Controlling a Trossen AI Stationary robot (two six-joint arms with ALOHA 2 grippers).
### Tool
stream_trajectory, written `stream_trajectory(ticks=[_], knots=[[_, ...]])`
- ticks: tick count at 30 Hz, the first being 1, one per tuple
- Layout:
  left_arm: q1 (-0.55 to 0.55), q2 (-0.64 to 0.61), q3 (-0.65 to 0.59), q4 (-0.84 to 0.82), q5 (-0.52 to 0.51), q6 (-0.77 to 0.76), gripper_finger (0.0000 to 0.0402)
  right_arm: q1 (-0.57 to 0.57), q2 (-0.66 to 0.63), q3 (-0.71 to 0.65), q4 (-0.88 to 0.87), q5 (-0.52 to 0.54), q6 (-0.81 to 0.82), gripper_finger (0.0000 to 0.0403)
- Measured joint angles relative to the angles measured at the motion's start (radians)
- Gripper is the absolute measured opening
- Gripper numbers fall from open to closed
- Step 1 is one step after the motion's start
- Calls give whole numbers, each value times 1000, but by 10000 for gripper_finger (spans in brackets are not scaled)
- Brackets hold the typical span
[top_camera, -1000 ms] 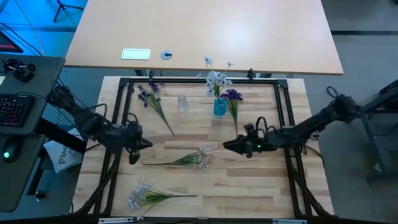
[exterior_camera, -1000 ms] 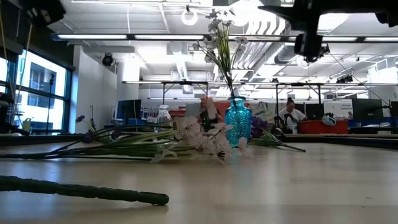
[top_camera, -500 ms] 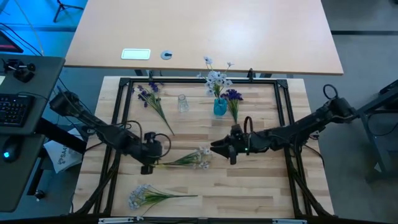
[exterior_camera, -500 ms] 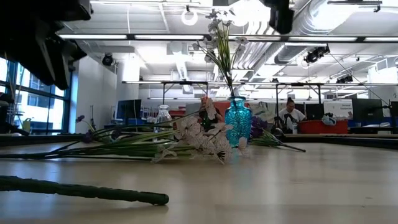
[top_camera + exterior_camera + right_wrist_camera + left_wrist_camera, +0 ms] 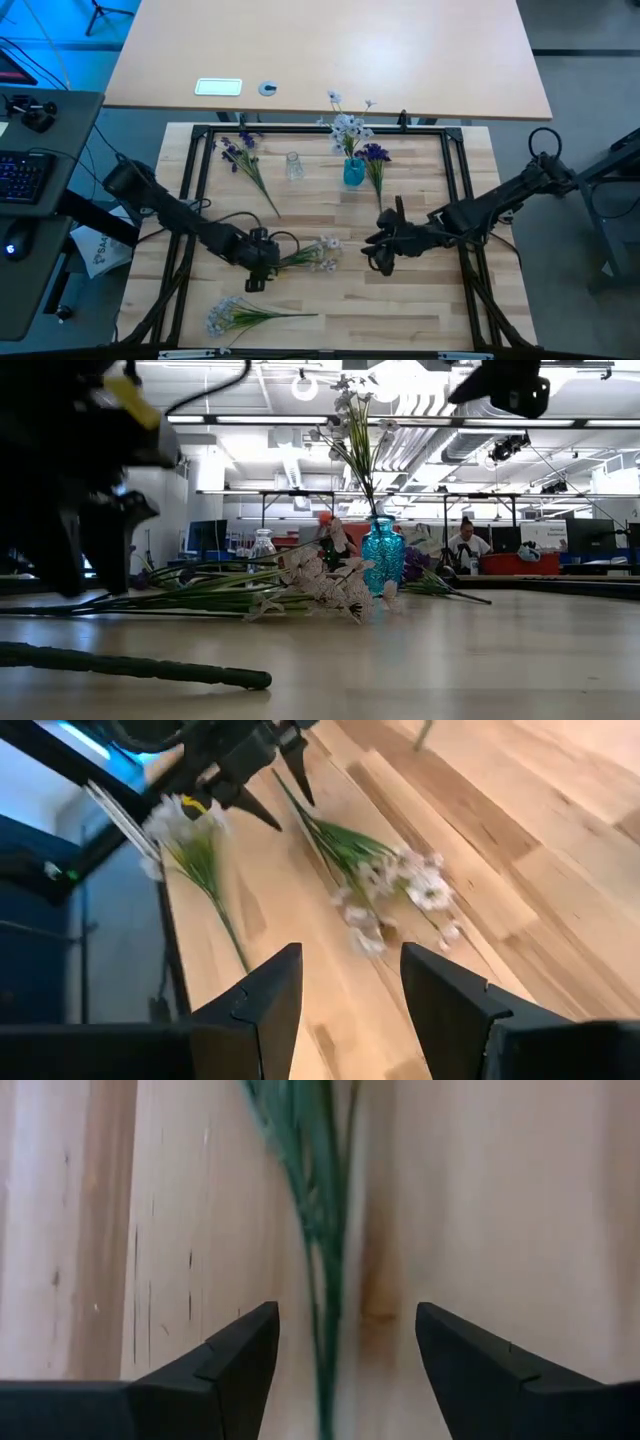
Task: Sort flowers into vase by color
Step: Put the top white flowers into the blue vase
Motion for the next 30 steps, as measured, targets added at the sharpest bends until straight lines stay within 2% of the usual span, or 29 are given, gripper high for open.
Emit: stream_trajectory(ticks=[6, 9, 12, 15, 16, 18, 21, 25, 27, 30], knots=[[39, 89, 5, 37, 1, 11, 225, 15, 0, 0, -87, -1, 0, 165], [44, 101, 5, 48, -18, 13, 207, 23, 0, 0, -106, 0, 0, 165], [53, 102, 4, 49, -34, 5, 144, 28, 0, 0, -132, -2, -1, 165], [69, 96, 10, 45, -47, -23, 40, 32, 0, 0, -162, 1, 0, 165], [77, 92, 15, 37, -45, -32, 21, 32, 0, 0, -171, 8, 0, 165], [95, 72, 33, 7, -44, -48, 15, 32, 0, 0, -180, 23, 0, 165], [128, -15, 47, -47, -94, -51, 5, 32, 0, 0, -181, 30, -1, 165], [130, -212, 36, -57, -118, -52, 3, 40, 0, 0, -199, 38, -9, 165], [124, -318, 35, -40, -188, -54, 2, 56, -7, 0, -221, 59, -8, 165], [109, -462, 4, 65, -351, -80, 1, 96, -33, 0, -262, 131, 15, 165]])
